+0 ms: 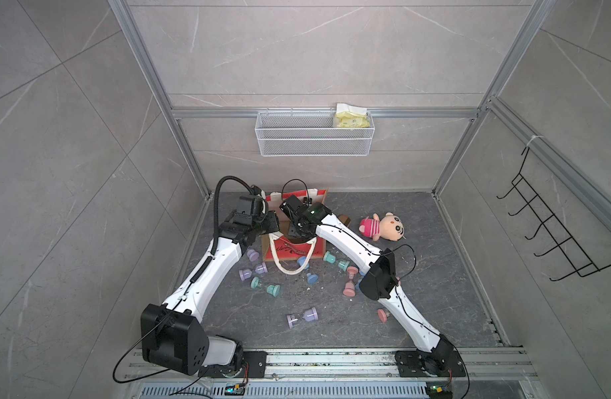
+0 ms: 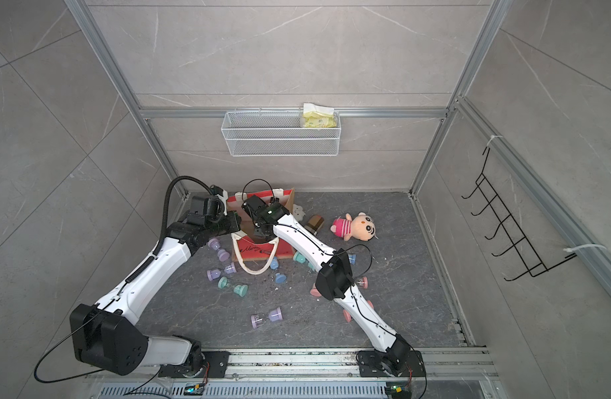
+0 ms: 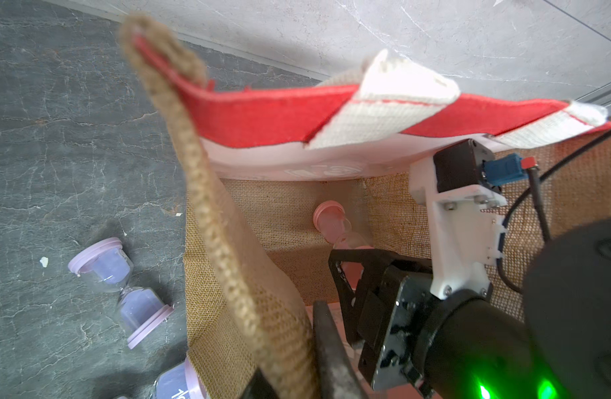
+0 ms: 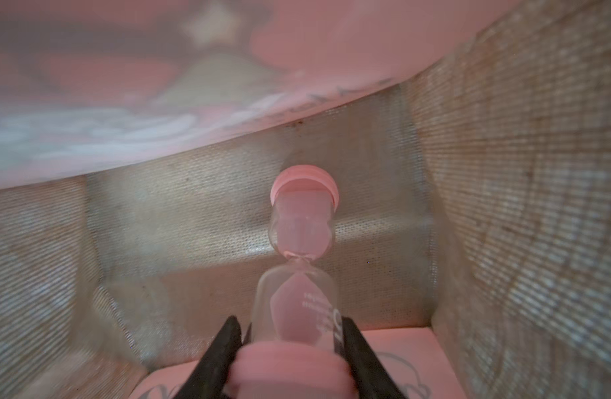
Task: Put the hourglass into the canvas bag
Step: Place the hourglass in the canvas bag.
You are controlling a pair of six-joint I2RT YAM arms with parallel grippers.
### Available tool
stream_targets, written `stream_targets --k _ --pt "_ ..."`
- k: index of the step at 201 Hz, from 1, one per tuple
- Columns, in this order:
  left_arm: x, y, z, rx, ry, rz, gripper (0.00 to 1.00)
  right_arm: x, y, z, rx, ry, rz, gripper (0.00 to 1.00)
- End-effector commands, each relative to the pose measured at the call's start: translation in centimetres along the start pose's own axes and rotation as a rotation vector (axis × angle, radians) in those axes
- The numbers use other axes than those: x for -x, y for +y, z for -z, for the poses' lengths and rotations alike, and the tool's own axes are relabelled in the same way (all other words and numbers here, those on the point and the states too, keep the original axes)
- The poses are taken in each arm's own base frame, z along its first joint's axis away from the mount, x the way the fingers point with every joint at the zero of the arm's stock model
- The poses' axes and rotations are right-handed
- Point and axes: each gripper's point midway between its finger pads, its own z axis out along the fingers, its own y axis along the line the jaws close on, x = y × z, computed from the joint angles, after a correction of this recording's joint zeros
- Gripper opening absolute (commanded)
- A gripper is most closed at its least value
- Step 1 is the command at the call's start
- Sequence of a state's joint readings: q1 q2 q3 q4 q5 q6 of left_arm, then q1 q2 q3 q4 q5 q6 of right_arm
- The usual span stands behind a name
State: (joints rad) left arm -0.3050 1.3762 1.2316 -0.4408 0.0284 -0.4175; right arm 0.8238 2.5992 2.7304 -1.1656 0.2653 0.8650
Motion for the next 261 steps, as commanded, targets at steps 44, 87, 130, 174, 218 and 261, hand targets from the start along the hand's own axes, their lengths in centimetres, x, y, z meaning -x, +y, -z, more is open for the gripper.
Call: stream_targets --k 44,87,130,174,218,261 --pt "1.8 -0.7 1.3 -0.015 -0.072 0.041 0.00 1.0 0.0 1.0 0.013 -0.018 -0.010 0.46" --pt "2.1 -0.4 1.1 0.011 -0.073 0.063 0.00 1.7 0.1 2.5 0.028 -0.039 -0.010 0.57" --pt "2.6 -0.2 1.2 0.033 -0.075 0.076 0.00 1.8 0.2 2.7 0.029 -0.043 -0.005 0.64" --pt "2.9 0.3 1.2 0.068 -0.077 0.089 0.00 3.1 0.9 6.4 0.088 -0.081 -0.014 0.72" --pt "3.1 0.4 0.4 0.079 -0.059 0.102 0.00 4.0 2.0 11.1 0.175 -0.114 0.001 0.82" --pt "3.5 1.5 -0.3 0.126 -0.042 0.116 0.00 4.5 1.8 13.9 0.220 -0.140 0.020 0.89"
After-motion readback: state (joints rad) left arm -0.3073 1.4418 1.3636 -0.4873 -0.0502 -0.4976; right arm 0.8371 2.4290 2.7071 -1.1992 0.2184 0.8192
